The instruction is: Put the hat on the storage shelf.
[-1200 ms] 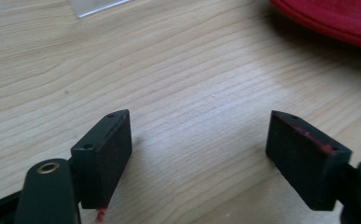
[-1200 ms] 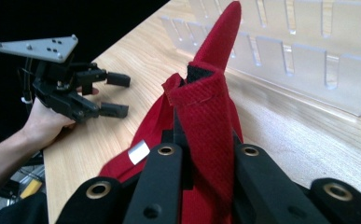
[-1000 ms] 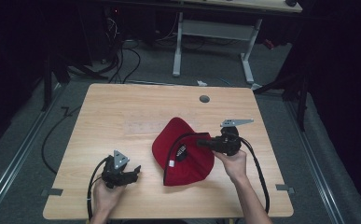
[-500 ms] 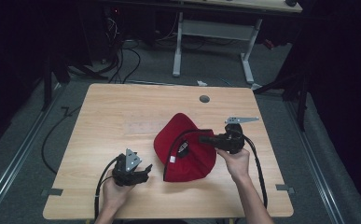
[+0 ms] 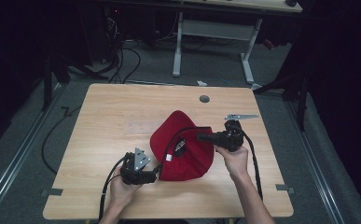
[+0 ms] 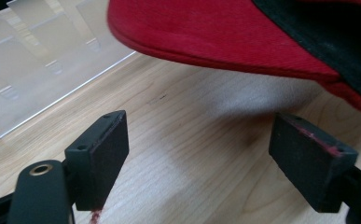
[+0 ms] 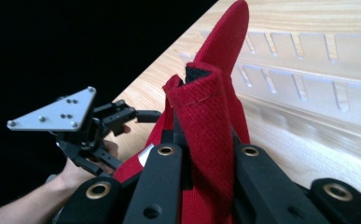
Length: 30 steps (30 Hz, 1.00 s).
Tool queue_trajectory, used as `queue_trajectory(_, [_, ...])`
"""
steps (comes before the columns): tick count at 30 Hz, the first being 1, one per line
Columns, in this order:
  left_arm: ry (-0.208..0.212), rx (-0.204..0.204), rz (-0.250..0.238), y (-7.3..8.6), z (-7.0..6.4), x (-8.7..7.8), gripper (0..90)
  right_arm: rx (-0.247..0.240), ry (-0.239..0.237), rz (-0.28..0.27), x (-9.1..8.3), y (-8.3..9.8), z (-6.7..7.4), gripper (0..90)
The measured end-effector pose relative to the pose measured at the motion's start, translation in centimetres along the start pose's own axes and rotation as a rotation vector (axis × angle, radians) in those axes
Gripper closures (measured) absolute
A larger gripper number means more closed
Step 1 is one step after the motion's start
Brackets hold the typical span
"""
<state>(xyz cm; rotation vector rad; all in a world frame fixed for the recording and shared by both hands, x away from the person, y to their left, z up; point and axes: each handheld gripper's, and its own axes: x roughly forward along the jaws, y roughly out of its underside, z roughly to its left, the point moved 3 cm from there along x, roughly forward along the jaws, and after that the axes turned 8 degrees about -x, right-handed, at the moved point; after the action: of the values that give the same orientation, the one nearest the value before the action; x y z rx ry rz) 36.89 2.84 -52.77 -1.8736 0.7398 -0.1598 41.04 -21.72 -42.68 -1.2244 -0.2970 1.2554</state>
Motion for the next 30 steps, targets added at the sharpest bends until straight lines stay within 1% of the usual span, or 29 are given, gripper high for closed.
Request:
queue_trajectory(1, [0.001, 0.001, 0.001, 0.0, 0.0, 0.1, 20.1, -0.005, -0.003, -0.004, 0.0, -0.4, 0.3, 85.5])
queue_trajectory(2, [0.002, 0.001, -0.001, 0.0, -0.1, 0.2, 20.0, -0.005, -0.003, -0.004, 0.0, -0.4, 0.3, 85.5])
queue_trajectory(3, [0.001, 0.007, -0.002, -0.1, -0.1, 0.3, 20.0, -0.007, -0.005, -0.005, 0.1, -0.5, 0.4, 85.5])
queue_trajectory(5, [0.000, 0.028, -0.022, -0.3, -0.3, 0.3, 19.6, -0.009, -0.007, 0.000, 0.2, -0.8, 0.6, 85.5])
queue_trajectory(6, [0.013, 0.017, -0.038, -0.6, -0.5, 0.2, 20.0, -0.011, -0.008, 0.006, 0.3, -0.8, 0.7, 85.5])
queue_trajectory(7, [0.017, 0.013, -0.048, -0.8, -0.6, 0.1, 20.2, -0.008, -0.008, 0.021, 0.5, -0.8, 0.8, 85.4])
queue_trajectory(8, [0.018, 0.018, -0.056, -0.9, -0.7, 0.0, 19.9, -0.005, -0.006, 0.033, 0.6, -0.7, 0.8, 85.4])
queue_trajectory(10, [0.025, 0.031, -0.059, -1.1, -0.8, -0.3, 20.0, 0.001, 0.005, 0.050, 0.8, -0.5, 0.6, 85.4])
queue_trajectory(11, [0.033, 0.032, -0.064, -1.2, -0.8, -0.6, 20.0, 0.016, 0.004, 0.055, 0.8, -0.4, 0.5, 85.3])
queue_trajectory(15, [0.046, 0.055, -0.073, -1.5, -0.8, -1.2, 20.8, 0.013, -0.001, 0.065, 1.2, -0.3, 0.5, 85.2])
queue_trajectory(18, [0.061, 0.067, -0.082, -1.5, -0.9, -1.7, 21.9, 0.028, -0.010, 0.075, 1.6, -0.1, 0.5, 85.1])
queue_trajectory(21, [0.076, 0.073, -0.077, -1.4, -1.0, -1.9, 22.9, 0.062, -0.025, 0.091, 1.8, 0.6, 0.1, 85.0])
queue_trajectory(24, [0.085, 0.088, -0.058, -1.1, -1.1, -1.9, 22.7, 0.084, -0.040, 0.103, 1.7, 1.1, -0.1, 84.9])
queue_trajectory(26, [0.087, 0.102, -0.054, -0.9, -1.3, -1.9, 22.8, 0.088, -0.042, 0.111, 1.7, 1.2, -0.2, 84.9])
queue_trajectory(30, [0.089, 0.101, -0.055, -1.1, -1.3, -1.9, 23.8, 0.100, -0.058, 0.107, 1.6, 1.3, -0.1, 84.9])
